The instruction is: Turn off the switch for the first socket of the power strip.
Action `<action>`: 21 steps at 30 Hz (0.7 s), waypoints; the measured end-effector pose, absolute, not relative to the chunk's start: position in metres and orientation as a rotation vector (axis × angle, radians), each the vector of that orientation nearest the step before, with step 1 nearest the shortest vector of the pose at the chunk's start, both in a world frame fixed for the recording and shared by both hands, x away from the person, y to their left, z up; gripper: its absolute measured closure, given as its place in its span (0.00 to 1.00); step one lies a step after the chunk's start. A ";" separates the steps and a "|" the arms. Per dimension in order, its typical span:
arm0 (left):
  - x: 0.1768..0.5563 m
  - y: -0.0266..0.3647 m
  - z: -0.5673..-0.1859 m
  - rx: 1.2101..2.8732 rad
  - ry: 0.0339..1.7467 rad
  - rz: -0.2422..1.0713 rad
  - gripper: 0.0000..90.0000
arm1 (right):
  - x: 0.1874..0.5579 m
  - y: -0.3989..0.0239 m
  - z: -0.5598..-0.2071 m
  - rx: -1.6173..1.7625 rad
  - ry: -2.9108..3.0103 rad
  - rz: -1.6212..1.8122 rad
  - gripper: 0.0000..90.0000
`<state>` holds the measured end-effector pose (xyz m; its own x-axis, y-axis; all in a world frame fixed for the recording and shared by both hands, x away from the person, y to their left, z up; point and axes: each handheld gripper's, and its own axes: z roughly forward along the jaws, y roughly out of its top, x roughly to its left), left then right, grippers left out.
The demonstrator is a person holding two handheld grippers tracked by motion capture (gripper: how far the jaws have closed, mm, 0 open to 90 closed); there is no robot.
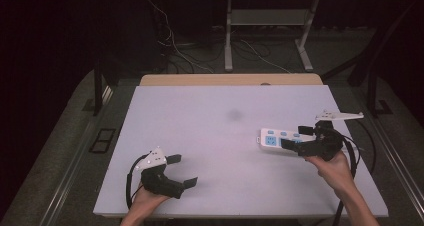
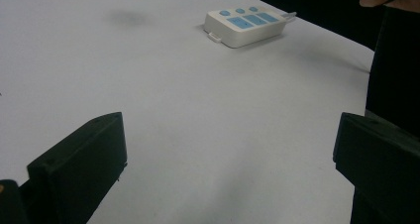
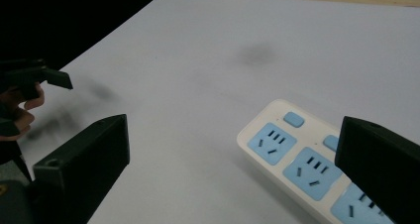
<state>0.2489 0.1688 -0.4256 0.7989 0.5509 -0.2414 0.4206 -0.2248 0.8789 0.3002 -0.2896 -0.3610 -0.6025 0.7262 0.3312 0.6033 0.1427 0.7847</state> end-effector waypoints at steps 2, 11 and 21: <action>0.249 0.169 -0.426 1.856 0.741 0.144 0.00 | 0.298 -0.289 -0.365 1.320 2.282 1.473 0.00; 0.249 0.169 -0.426 1.856 0.741 0.143 0.00 | 0.288 -0.289 -0.378 1.296 2.303 1.507 0.00; 0.249 0.169 -0.426 1.858 0.741 0.142 0.00 | 0.278 -0.290 -0.392 1.286 2.320 1.520 0.00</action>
